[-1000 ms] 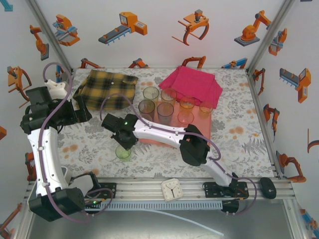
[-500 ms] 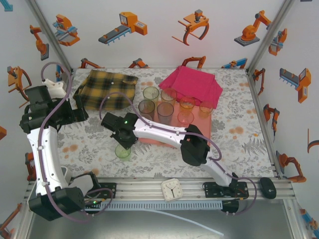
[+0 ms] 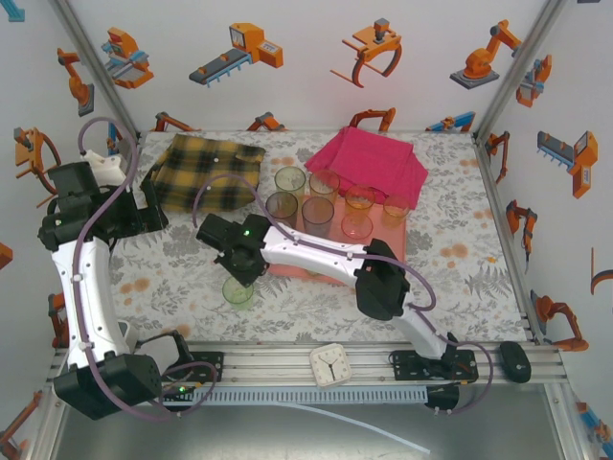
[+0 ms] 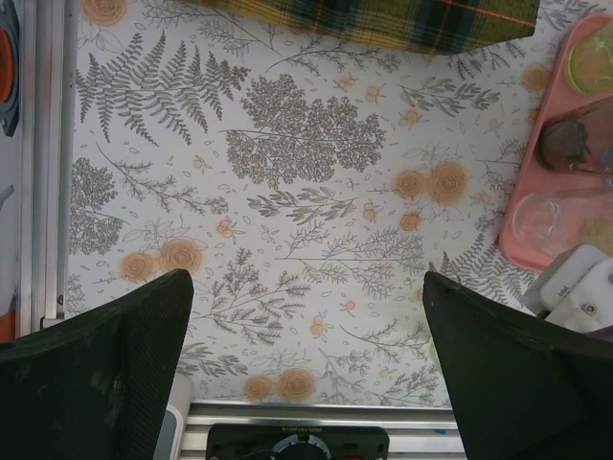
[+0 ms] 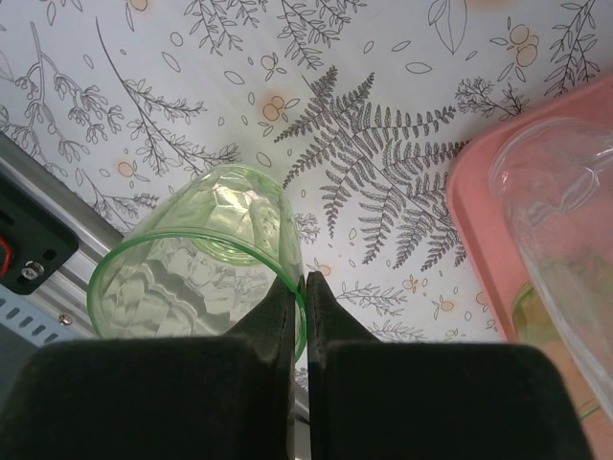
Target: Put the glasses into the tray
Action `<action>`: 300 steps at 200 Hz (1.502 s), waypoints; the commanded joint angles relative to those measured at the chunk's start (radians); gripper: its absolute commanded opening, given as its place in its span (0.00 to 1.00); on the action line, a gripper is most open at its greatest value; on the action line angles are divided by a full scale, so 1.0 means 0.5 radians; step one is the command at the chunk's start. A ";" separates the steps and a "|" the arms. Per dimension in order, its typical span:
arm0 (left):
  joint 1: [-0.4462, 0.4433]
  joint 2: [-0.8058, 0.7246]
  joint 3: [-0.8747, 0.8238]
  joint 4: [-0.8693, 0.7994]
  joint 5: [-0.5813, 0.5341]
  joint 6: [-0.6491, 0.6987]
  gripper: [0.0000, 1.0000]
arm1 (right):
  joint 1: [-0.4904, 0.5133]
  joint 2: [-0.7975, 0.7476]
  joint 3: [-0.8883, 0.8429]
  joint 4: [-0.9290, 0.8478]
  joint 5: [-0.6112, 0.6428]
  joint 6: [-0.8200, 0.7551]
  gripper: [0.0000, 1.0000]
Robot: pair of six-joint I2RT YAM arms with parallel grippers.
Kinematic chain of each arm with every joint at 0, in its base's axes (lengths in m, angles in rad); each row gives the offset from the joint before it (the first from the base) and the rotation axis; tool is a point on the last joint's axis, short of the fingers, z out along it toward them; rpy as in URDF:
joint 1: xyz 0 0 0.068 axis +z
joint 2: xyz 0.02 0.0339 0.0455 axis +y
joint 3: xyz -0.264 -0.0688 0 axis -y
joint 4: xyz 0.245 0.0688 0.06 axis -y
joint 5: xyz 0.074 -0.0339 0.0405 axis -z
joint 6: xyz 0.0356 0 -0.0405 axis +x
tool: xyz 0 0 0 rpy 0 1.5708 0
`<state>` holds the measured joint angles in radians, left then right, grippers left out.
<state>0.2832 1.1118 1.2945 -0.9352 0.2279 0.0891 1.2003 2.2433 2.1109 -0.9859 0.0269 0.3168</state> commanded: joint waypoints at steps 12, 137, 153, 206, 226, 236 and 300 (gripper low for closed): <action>0.019 0.006 0.073 0.011 0.010 -0.039 0.97 | 0.002 -0.138 -0.012 -0.072 -0.035 0.005 0.04; 0.038 0.033 0.057 -0.013 0.106 -0.033 0.97 | -0.003 -0.299 0.240 -0.258 -0.085 -0.009 0.04; 0.038 0.030 0.061 -0.012 0.116 -0.028 0.97 | -0.029 -0.308 0.335 -0.314 -0.086 -0.021 0.05; 0.035 0.044 0.053 -0.013 0.147 -0.008 0.97 | -0.235 -0.458 0.429 -0.391 -0.144 -0.028 0.05; 0.032 0.041 0.040 -0.026 0.219 0.033 0.97 | -0.350 -0.534 0.418 -0.446 -0.123 -0.049 0.05; 0.029 0.056 0.045 -0.052 0.283 0.065 0.97 | -0.409 -0.576 0.402 -0.471 -0.104 -0.063 0.05; -0.001 0.092 0.006 -0.107 0.442 0.187 0.97 | -0.848 -0.918 0.090 -0.499 -0.037 -0.077 0.06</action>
<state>0.2932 1.1576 1.3071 -0.9611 0.3893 0.1349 0.8398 1.8557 2.2166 -1.2037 -0.0181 0.2939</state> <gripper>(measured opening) 0.972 0.060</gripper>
